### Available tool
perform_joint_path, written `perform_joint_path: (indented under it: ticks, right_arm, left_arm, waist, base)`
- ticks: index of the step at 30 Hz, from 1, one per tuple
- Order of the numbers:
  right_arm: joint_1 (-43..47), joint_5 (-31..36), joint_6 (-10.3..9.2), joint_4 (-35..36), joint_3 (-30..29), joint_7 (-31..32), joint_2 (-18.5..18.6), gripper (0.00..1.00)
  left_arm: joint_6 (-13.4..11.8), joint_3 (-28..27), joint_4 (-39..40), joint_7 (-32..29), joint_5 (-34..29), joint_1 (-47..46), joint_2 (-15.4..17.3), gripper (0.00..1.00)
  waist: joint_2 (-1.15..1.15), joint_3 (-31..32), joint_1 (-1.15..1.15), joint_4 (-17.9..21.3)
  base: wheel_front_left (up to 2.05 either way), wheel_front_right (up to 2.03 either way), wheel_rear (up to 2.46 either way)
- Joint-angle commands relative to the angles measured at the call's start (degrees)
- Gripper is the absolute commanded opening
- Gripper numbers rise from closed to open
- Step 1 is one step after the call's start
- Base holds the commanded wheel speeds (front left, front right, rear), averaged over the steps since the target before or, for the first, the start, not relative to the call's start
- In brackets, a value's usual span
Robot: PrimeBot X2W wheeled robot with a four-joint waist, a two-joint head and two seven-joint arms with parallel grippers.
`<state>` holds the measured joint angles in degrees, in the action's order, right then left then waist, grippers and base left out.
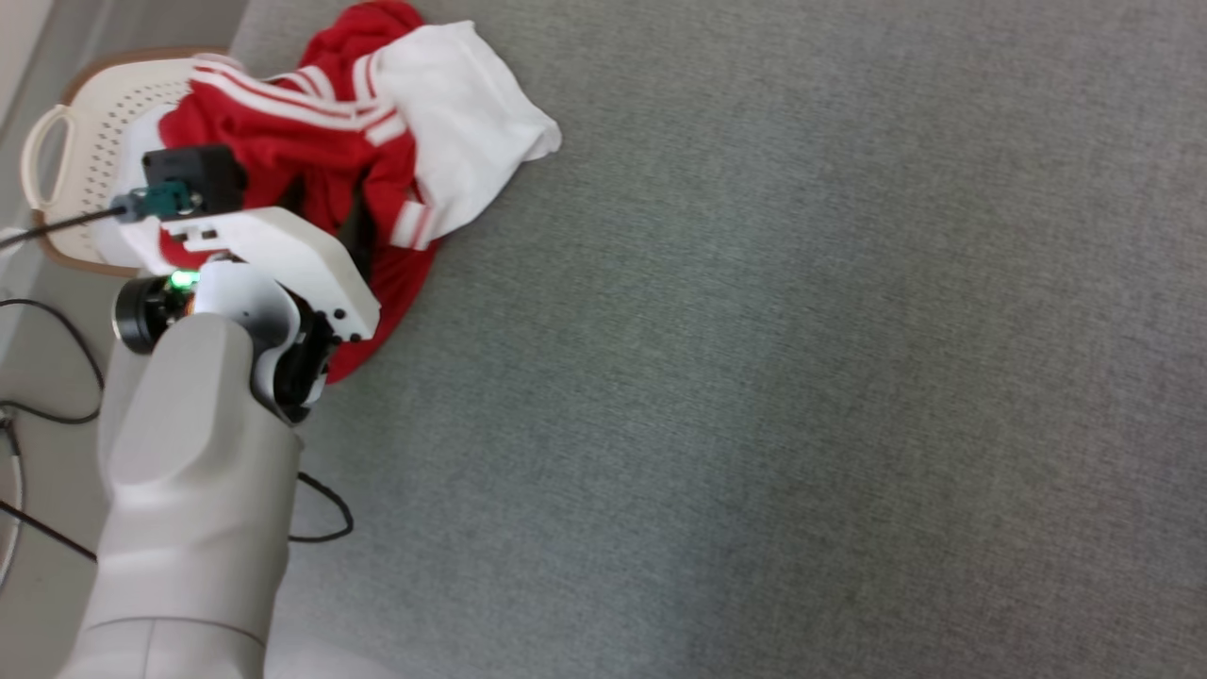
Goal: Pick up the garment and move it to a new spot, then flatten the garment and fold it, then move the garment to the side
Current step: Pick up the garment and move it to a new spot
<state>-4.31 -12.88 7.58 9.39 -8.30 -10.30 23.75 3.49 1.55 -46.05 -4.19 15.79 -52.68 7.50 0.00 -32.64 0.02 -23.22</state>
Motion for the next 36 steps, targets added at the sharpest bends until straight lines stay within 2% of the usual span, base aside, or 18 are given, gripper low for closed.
perform_joint_path:
  ticks: [1,3,7,8,9,15,21,28,31,36]
  right_arm:
    - [0.68,-0.11,-0.18,-1.67,0.06,1.1,0.29,1.0]
    - [0.96,-0.28,-0.18,-1.13,0.15,1.3,0.23,1.0]
    - [1.25,-0.57,-0.18,-0.64,0.39,1.33,-0.3,1.0]
    - [1.29,-0.56,-0.18,-0.82,0.53,1.16,-0.48,1.0]
    - [1.37,-0.6,-0.18,-1.1,0.61,0.79,-0.74,1.0]
    - [1.63,-0.94,-0.17,-3.49,1.93,-1.36,-3.21,1.0]
    - [2.16,-1.35,-0.17,-7.2,3.77,-3.41,-6.34,1.0]
    - [3.25,-1.41,-0.17,-10.52,5.16,-4.47,-10.16,1.0]
    - [3.84,-1.44,-0.17,-11.27,5.57,-4.77,-11.61,1.0]
    - [5.05,-1.27,-0.17,-12.21,5.94,-4.88,-13.65,1.0]
  left_arm:
    - [-0.49,0.17,-2.49,-1.82,-0.27,-1.15,0.94,1.0]
    - [-0.43,1.44,-5.92,-4.87,-1.15,-2.62,0.83,1.0]
    - [1.42,5.16,-11.42,-8.58,-3.18,-3.63,0.88,1.0]
    - [1.66,5.3,-11.79,-7.88,-3.07,-4.14,0.75,0.08]
    - [1.82,5.01,-11.94,-7.08,-2.33,-4.72,0.64,0.0]
    - [1.99,3.75,-9.85,0.29,-1.08,-8.13,2.74,0.0]
    - [2.98,4.93,-5.39,3.57,-0.89,-10.02,3.68,0.0]
    - [3.91,9.98,5.93,0.04,1.16,-6.61,2.56,0.0]
    - [3.95,13.98,13.75,-3.25,3.54,-2.92,2.01,0.0]
    - [3.97,20.84,28.24,-10.75,10.03,5.48,3.18,0.0]
  waist:
    - [0.0,-0.85,-0.02,1.44]
    - [0.0,-0.96,-0.02,2.07]
    - [0.0,-0.7,-0.02,3.01]
    - [0.0,-0.43,-0.02,3.23]
    - [0.0,0.01,-0.02,3.4]
    - [0.0,4.99,-0.02,4.65]
    - [0.0,12.26,-0.02,7.03]
    - [0.0,19.83,-0.02,11.22]
    - [0.0,21.94,-0.02,13.62]
    - [0.0,23.42,-0.02,17.89]
  base:
    - [0.0,0.0,0.0]
    - [0.0,0.0,0.0]
    - [0.0,0.0,0.0]
    - [0.0,0.0,0.0]
    - [0.0,0.0,0.0]
    - [0.0,0.0,0.0]
    - [0.0,0.0,0.0]
    - [0.0,0.0,0.0]
    - [0.0,0.0,0.0]
    - [0.0,0.0,0.0]
